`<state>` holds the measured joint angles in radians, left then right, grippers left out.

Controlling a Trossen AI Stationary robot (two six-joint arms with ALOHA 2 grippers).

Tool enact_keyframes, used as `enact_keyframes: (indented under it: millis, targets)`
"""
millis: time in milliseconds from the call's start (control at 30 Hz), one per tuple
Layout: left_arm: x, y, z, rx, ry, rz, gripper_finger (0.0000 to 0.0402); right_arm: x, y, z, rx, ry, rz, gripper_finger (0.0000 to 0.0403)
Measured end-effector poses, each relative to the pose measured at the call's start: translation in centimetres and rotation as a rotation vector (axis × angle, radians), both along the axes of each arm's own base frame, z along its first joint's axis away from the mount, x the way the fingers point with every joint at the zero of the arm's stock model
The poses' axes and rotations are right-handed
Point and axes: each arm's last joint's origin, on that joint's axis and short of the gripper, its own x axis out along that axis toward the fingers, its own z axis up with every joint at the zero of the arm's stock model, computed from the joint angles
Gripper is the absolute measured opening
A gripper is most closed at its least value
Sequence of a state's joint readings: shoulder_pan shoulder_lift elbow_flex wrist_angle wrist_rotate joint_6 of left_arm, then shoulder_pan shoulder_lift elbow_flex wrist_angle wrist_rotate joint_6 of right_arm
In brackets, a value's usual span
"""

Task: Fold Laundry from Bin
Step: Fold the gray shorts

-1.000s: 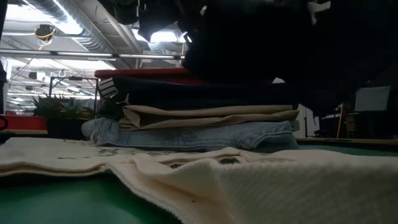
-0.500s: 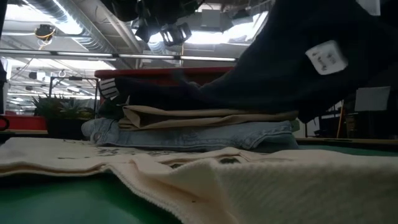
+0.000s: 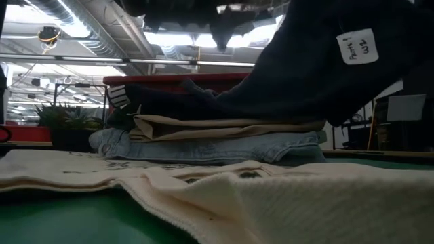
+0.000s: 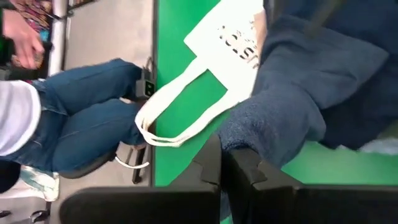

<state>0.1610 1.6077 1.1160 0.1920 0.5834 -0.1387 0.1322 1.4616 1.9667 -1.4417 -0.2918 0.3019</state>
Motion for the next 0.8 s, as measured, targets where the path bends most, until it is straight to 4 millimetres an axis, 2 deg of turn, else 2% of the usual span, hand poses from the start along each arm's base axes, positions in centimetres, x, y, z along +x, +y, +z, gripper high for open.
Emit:
enact_keyframes:
  millis: [100,200,400,533,800]
  targets:
    - [0.2,-0.5,0.5,0.045,-0.07,-0.008,0.0165,0.2,0.1,0.1,0.018,-0.017,0.012,0.0007]
    - [0.2,-1.4,0.4,0.029,-0.062,-0.079,0.0165,0.6,0.1,0.1,0.023,-0.033,0.009,0.0007]
    - [-0.3,-4.1,-1.2,0.063,0.09,-0.167,0.0165,0.7,0.1,0.0,0.023,-0.03,0.009,0.0007]
    - [-1.0,-5.8,-2.7,0.217,0.214,-0.171,0.0165,0.7,0.1,0.0,0.022,-0.03,0.009,0.0007]
    - [-2.3,-7.9,-4.5,0.703,0.368,-0.076,0.0165,0.7,0.1,0.0,0.014,-0.031,0.003,0.0007]
